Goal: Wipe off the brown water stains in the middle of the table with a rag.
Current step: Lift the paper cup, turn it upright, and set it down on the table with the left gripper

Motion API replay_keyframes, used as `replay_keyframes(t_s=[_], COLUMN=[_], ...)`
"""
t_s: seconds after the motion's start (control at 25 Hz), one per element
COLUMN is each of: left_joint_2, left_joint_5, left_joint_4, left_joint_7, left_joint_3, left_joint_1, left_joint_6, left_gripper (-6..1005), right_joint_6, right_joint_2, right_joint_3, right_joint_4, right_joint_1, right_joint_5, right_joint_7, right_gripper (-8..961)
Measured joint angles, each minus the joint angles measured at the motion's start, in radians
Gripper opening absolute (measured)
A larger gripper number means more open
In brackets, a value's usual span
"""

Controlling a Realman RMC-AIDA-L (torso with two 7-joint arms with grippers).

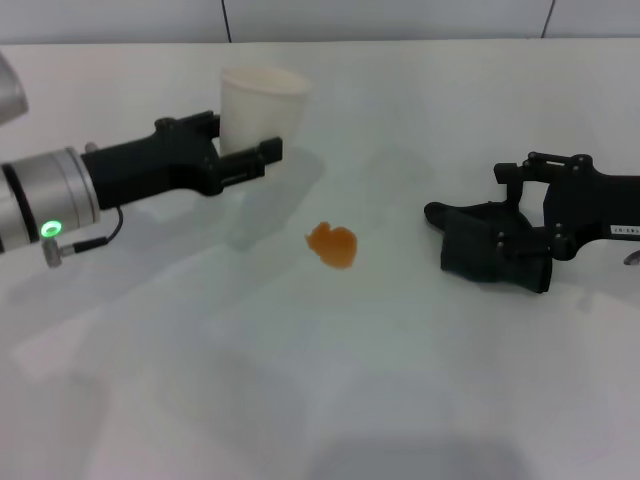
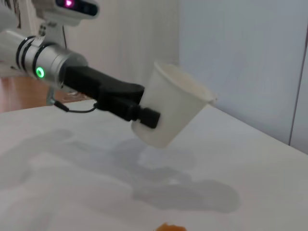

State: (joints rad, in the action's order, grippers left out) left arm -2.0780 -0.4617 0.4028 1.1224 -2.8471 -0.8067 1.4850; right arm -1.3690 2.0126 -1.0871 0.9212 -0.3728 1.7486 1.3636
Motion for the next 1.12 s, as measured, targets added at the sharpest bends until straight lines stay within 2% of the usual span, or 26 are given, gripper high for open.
replay_keyframes(t_s=[0.28, 0.56, 1.12], left_joint_2=[-0.002, -0.003, -0.004], left_joint_5=[-0.064, -0.163, -0.128], left_joint_4=[-0.062, -0.078, -0.117], left_joint_7=[-0.139, -0.172, -0.154], left_joint_3=[0.001, 0.002, 0.002], left_joint_1=[0.067, 0.128, 0.149], left_joint_6=[0.000, 0.000, -0.104], left_gripper=[663, 663, 658], right_joint_6=[0.001, 0.002, 0.003], right_joint_2=[0.000, 0.000, 0.000], right_joint_3=[0.000, 0.003, -0.001], right_joint_4=[0.000, 0.006, 0.010], right_joint_1=[0.000, 0.003, -0.002], right_joint_5=[-0.004, -0.012, -0.012], right_joint_7=[0.000, 0.000, 0.000], right_gripper=[870, 870, 869])
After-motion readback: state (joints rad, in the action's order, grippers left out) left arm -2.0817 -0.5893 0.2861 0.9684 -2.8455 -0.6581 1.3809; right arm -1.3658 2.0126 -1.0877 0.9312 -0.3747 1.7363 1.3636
